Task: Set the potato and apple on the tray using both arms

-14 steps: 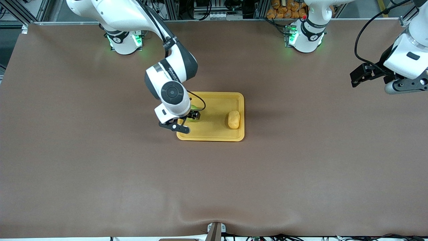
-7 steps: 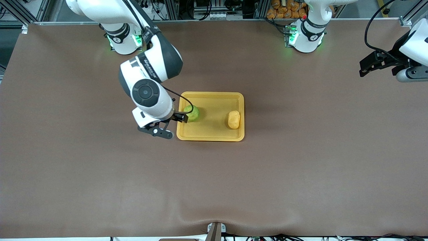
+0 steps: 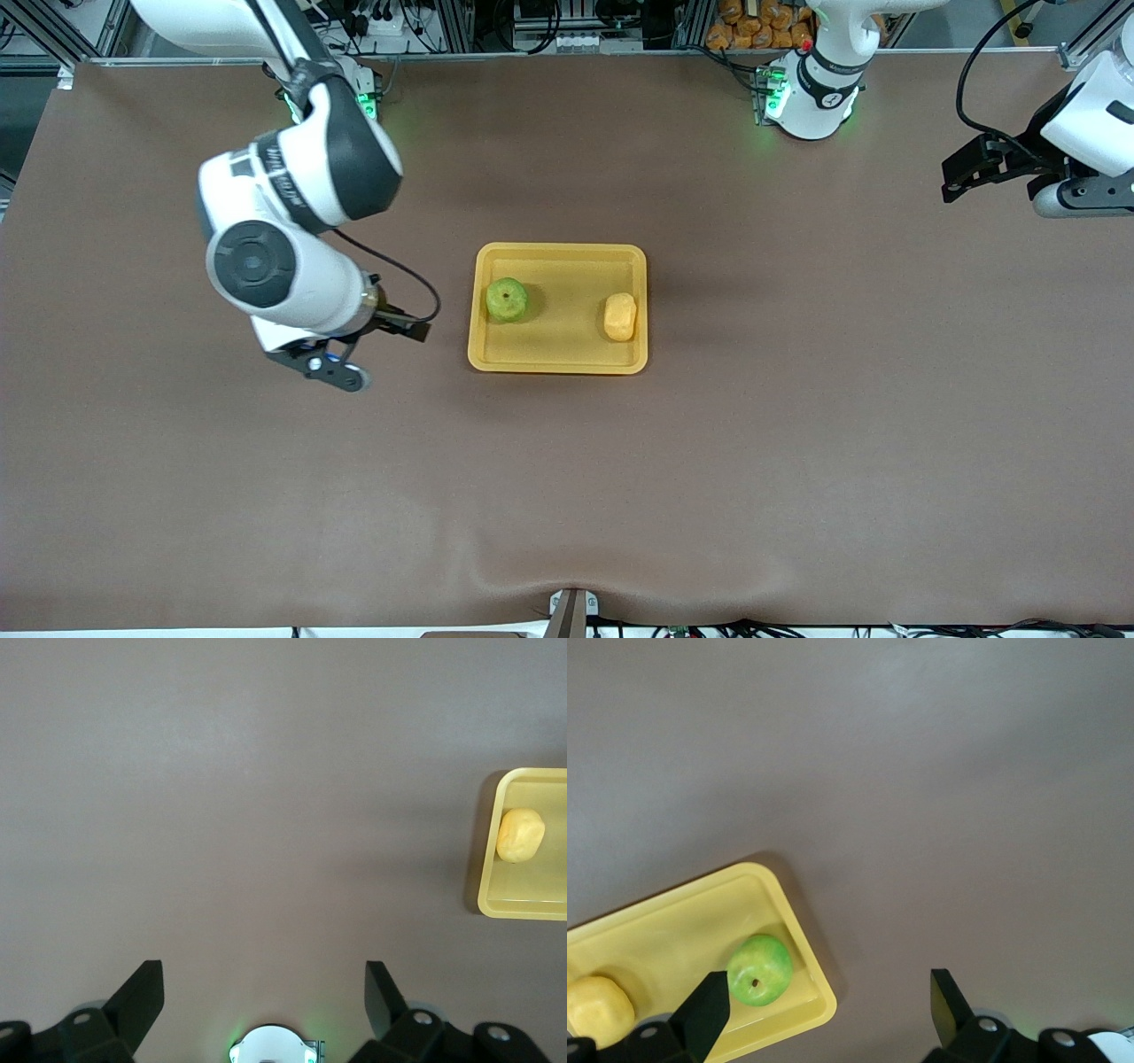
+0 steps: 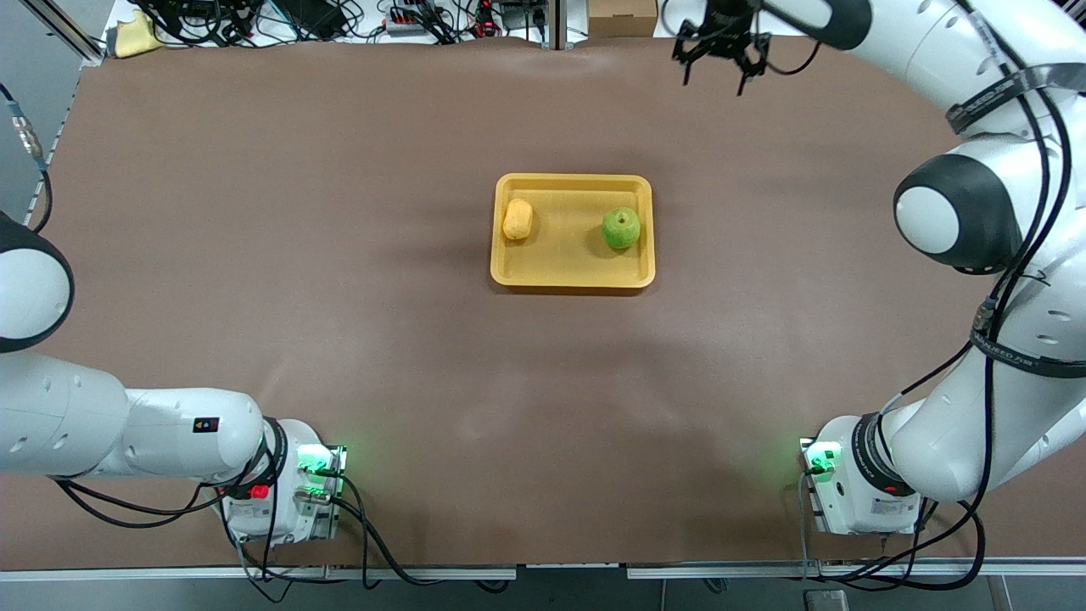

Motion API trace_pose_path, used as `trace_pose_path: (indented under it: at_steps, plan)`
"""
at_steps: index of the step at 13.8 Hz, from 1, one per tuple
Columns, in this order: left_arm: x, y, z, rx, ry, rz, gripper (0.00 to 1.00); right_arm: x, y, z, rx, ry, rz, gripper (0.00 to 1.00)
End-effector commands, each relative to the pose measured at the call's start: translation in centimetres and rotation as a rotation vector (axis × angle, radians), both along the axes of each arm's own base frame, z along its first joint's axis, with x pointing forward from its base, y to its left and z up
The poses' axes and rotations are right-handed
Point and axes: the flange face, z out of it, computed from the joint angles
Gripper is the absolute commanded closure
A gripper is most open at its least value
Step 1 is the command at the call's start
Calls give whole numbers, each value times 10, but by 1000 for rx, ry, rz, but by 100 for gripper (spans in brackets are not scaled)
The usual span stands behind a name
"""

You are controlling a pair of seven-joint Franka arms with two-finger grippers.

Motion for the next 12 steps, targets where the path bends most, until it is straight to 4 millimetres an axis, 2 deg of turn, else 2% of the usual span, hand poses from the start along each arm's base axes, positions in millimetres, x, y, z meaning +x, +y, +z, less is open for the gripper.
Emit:
trace_pose_path:
  at_steps: [1,4,5,9,12]
  plan:
    - [-11,5,4,-13,19,12,0,-4,-27,36,5,-7,8,0]
    - [-14,5,5,-10,24,51,0,-4,-60,58,34,-16,91,0]
    - [-16,5,7,-10,26,68,0,-3,-78,67,49,-18,126,0]
    - [-17,1,5,-15,34,93,0,-12,-130,115,92,-81,331,0]
    - [-17,0,5,-18,36,69,0,-19,-175,139,87,-95,269,0]
